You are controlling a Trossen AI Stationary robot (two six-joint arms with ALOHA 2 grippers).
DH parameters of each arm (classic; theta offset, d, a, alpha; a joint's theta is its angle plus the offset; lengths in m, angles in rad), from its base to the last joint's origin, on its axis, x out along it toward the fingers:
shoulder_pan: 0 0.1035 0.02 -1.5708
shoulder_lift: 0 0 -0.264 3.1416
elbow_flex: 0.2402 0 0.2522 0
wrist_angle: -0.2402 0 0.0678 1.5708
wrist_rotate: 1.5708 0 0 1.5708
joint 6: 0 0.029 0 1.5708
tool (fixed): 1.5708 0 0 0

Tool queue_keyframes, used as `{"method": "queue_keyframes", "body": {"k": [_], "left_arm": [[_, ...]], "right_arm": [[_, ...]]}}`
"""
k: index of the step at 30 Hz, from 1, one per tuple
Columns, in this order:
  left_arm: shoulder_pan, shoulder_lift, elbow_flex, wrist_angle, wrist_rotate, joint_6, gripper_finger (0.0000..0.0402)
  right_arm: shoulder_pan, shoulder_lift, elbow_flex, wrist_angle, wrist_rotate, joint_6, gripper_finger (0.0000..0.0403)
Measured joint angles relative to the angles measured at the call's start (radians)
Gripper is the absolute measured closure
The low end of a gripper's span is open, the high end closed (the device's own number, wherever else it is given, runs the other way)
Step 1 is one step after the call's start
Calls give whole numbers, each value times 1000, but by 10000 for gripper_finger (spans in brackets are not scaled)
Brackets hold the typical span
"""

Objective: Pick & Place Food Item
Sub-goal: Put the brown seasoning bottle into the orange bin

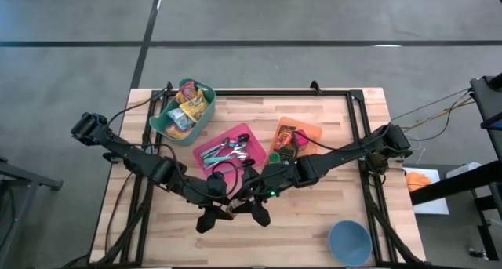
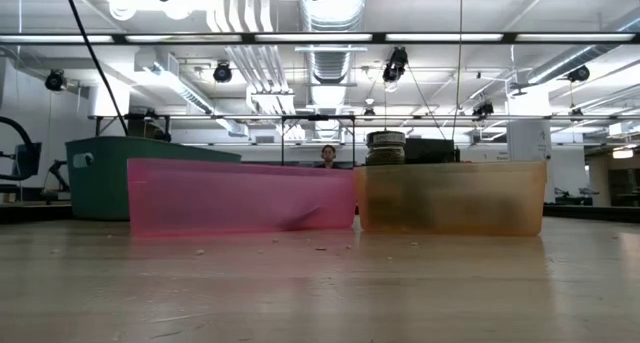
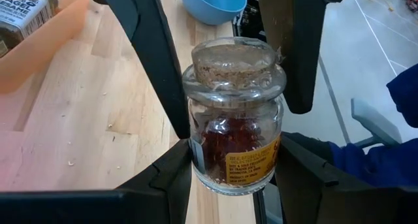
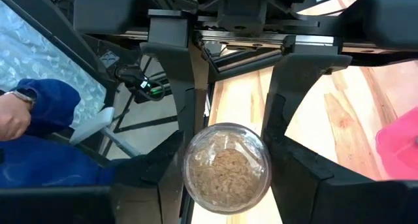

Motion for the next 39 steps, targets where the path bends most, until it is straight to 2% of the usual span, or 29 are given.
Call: {"method": "queue_keyframes", "body": {"k": [5, 11, 14, 18, 21, 30, 33, 39], "left_arm": [[0, 0, 0, 1, 1, -3, 230], [1, -1, 2, -29, -17, -19, 134], [1, -6, 2, -82, -67, -18, 100], [-3, -29, -2, -138, -154, 9, 75], [-8, -52, -20, -150, -210, 61, 66], [-10, -201, -142, -135, -256, 103, 63], [-10, -288, -207, -79, -279, 106, 63], [-9, -437, -351, 60, -282, 187, 63]], "right_arm": [[0, 0, 0, 1, 2, 20, 235], [-2, -8, 0, -55, 75, 31, 235], [-3, -28, 0, -154, 163, 31, 235], [-18, -74, -1, -339, 319, 58, 235], [-40, -121, -1, -477, 392, 98, 235], [-115, -223, -3, -858, 526, 242, 235], [-159, -241, -6, -925, 535, 268, 235], [-283, -245, -34, -937, 526, 237, 235]]}}
